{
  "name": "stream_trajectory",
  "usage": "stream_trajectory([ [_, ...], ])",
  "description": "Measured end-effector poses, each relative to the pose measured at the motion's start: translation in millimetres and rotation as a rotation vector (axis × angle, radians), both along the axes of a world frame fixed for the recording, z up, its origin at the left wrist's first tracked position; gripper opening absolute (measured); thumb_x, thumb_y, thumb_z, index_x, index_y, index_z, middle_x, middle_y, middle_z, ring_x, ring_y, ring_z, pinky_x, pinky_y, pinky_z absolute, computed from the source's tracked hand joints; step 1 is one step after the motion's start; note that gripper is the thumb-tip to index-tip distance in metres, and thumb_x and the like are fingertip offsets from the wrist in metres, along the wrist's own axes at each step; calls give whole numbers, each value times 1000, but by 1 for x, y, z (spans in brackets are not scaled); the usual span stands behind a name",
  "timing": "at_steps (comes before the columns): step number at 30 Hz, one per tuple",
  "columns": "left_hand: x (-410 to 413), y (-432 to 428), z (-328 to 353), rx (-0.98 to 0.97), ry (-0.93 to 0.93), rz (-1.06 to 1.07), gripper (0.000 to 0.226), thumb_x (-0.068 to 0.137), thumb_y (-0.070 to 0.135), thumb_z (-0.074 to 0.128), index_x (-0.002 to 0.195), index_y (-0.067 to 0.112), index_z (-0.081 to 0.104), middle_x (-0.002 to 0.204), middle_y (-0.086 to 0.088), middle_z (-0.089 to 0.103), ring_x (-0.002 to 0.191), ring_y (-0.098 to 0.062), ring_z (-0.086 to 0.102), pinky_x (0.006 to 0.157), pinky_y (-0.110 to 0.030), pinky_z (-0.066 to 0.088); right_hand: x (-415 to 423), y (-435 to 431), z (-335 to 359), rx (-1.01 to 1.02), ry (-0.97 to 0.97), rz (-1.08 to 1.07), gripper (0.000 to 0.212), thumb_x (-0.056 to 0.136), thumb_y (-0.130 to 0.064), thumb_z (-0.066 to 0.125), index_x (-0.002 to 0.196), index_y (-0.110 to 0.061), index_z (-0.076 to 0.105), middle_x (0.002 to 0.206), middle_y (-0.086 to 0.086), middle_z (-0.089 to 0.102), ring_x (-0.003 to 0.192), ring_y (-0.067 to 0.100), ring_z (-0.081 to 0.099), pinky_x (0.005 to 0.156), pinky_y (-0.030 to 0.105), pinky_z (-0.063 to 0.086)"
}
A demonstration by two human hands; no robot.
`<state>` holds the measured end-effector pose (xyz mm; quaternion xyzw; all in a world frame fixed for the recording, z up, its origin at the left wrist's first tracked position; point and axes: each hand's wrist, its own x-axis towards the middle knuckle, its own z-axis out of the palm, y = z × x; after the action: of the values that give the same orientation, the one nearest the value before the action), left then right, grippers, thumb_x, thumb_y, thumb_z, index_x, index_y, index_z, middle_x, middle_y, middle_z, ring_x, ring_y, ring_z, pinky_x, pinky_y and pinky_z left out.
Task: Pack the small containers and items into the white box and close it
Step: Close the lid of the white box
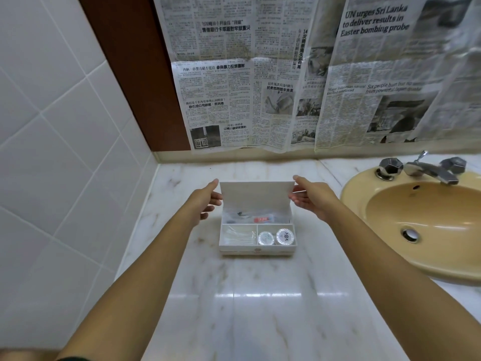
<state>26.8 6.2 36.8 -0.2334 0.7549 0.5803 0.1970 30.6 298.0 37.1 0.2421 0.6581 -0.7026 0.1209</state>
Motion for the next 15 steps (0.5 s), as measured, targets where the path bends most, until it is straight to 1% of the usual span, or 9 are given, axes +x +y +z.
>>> stream_trajectory([
  [2,2,-1,4,0,-35,-29,46,90,60,55,80,17,67,75,3,66,62,-13,47,57,-26,33,3,0,-1,-20,-5,-6,36,86,-34,73,90,2,68,77,18,71,63,18,67,61,22,59],
  [6,10,-7,2,4,-80,-86,34,84,53,65,81,19,70,78,4,69,64,-12,49,57,-24,36,16,1,0,-51,-7,31,30,85,-22,73,98,5,70,80,16,70,66,18,65,67,23,61],
  [8,17,-12,-2,11,-83,-110,30,83,49,69,85,19,72,82,4,71,66,-11,53,58,-24,38,27,1,-1,-49,-15,62,26,84,-15,73,101,5,70,84,15,70,72,19,66,68,24,59],
  [10,24,-16,-8,0,-68,-140,30,85,46,70,91,17,73,87,4,73,71,-11,56,62,-25,41,37,3,-4,-32,1,102,24,84,-11,74,103,3,71,88,14,70,77,19,67,68,24,57],
  [12,32,-17,-15,-19,-50,-154,30,86,44,69,98,17,72,92,3,73,75,-12,59,66,-26,43,48,4,-9,29,23,149,25,83,-11,75,105,-1,70,91,12,70,74,18,65,70,25,57],
  [15,44,-18,-25,-50,-18,-174,31,87,43,69,101,16,72,97,3,73,82,-13,61,72,-27,44,61,6,-16,130,25,199,34,79,-11,78,112,-9,67,86,11,72,64,15,63,72,27,58],
])
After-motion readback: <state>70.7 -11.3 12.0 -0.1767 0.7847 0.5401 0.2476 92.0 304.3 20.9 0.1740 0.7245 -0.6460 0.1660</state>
